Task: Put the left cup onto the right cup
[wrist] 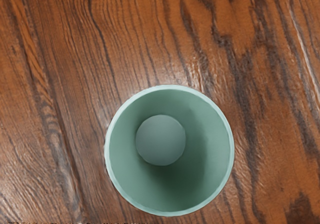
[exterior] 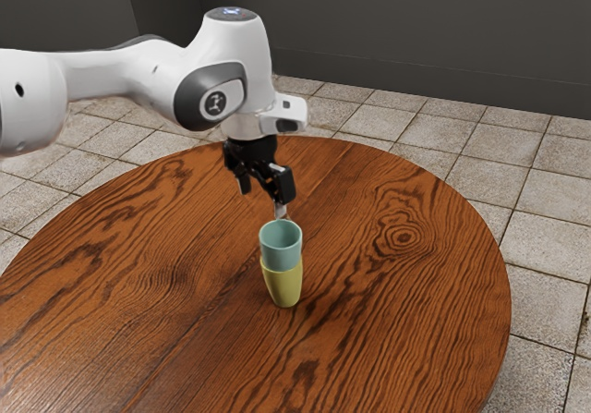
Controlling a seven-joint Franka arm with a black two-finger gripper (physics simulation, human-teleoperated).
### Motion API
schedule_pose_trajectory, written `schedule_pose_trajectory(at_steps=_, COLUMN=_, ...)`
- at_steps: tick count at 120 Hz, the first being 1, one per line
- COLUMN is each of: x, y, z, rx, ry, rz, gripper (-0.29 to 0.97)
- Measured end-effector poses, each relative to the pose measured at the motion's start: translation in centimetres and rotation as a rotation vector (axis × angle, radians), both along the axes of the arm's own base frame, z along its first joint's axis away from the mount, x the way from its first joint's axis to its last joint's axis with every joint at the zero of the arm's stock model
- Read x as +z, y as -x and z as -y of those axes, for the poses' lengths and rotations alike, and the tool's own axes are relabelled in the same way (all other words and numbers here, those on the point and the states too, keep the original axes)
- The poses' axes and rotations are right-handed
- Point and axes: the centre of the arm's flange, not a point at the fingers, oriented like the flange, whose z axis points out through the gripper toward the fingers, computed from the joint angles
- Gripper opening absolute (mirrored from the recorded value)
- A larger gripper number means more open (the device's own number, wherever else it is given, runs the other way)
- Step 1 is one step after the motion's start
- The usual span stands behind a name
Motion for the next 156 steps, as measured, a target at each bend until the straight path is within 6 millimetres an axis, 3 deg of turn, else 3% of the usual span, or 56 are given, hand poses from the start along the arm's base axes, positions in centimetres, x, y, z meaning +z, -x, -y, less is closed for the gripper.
schedule_pose_trajectory(at_steps=52, x=6.4, y=-1.4, z=-4.5, rx=0.085, ry=0.032, rz=0.039, gripper=0.68)
schedule_pose_trajectory(at_steps=77, x=8.2, y=-1.6, z=-6.4, rx=0.101, ry=0.032, rz=0.040, gripper=0.68)
schedule_pose_trajectory(at_steps=156, x=8.7, y=-1.0, z=-6.7, rx=0.073, ry=0.025, rz=0.000, gripper=0.68)
